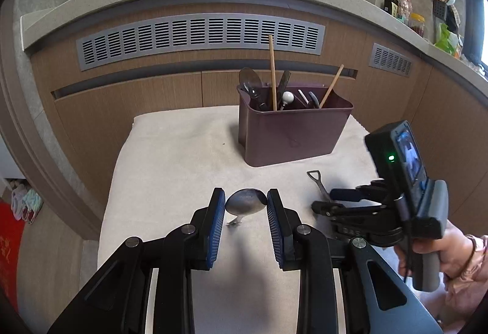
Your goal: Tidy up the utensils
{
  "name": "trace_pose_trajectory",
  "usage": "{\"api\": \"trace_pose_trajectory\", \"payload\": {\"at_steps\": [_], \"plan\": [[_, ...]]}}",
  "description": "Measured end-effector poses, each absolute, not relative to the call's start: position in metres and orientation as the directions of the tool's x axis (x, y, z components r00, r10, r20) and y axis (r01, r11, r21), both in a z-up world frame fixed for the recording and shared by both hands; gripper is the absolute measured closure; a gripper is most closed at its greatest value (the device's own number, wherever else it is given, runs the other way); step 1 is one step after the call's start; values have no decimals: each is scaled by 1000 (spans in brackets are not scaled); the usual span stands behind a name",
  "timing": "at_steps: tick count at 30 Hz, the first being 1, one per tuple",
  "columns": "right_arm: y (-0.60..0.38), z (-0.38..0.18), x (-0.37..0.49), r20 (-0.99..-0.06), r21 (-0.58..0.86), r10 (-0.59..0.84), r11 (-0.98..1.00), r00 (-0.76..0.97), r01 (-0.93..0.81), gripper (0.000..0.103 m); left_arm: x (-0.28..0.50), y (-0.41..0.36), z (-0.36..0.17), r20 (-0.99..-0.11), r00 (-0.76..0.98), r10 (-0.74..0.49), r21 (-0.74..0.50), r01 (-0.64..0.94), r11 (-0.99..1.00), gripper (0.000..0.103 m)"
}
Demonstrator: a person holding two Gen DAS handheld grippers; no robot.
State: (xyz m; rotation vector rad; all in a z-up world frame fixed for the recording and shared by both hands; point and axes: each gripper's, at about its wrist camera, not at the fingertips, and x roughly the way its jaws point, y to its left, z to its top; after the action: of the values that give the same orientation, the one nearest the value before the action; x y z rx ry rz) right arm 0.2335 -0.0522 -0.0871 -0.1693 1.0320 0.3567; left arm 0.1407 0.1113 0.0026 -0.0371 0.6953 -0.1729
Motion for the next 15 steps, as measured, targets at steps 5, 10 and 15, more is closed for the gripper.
{"api": "trace_pose_trajectory", "payload": {"at_steps": [5, 10, 15], "plan": [[-42, -83, 231, -864, 12, 227, 901, 449, -433, 97, 144, 112, 4, -633, 754, -176, -103, 143, 984, 74], [-67, -53, 211, -811, 104, 326, 897, 485, -429, 98, 142, 109, 8, -626, 754, -199, -124, 156, 980, 74], [-86, -19, 183, -753, 139, 374, 895, 541, -425, 98, 137, 100, 19, -612, 760, -219, -121, 183, 976, 74]]}}
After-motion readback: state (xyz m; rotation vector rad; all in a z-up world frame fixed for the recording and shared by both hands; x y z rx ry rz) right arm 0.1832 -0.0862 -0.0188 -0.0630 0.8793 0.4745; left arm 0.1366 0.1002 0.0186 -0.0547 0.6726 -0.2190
